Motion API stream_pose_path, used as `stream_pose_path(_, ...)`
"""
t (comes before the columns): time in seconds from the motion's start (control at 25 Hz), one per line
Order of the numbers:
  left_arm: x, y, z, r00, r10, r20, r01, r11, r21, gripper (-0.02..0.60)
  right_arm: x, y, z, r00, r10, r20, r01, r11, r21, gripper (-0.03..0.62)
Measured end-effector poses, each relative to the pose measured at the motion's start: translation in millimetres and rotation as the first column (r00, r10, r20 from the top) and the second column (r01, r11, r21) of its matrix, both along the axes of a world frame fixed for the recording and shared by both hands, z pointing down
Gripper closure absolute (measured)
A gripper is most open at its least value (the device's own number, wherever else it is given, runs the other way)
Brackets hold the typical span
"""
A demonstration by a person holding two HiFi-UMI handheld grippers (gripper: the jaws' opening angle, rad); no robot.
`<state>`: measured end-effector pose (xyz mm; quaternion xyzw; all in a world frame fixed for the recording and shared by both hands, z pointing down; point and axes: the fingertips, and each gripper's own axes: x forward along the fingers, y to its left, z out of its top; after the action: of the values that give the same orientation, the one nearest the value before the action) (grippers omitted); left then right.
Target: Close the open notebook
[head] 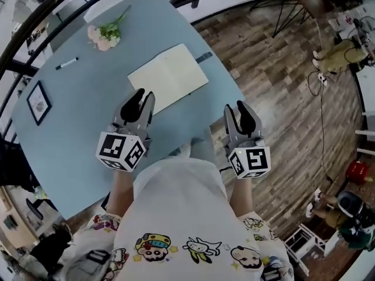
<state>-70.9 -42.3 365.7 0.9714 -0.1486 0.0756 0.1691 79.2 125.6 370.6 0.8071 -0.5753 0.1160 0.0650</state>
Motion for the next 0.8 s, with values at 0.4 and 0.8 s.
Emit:
stream_pose_path(0.4,-23,-51,-1,0.915,-0.404,0.014,0.404,0.915,0.004,0.488,37,-134,7,0.909,-0.416,0.009,0.416,0.909,-0.019,0.461)
stream_pose_path(0.8,-17,-47,-11,0.76,-0.65,0.018,0.649,0.76,0.043,0.488,54,-188,10,0.741,-0.671,0.032,0.672,0.741,-0.008,0.461)
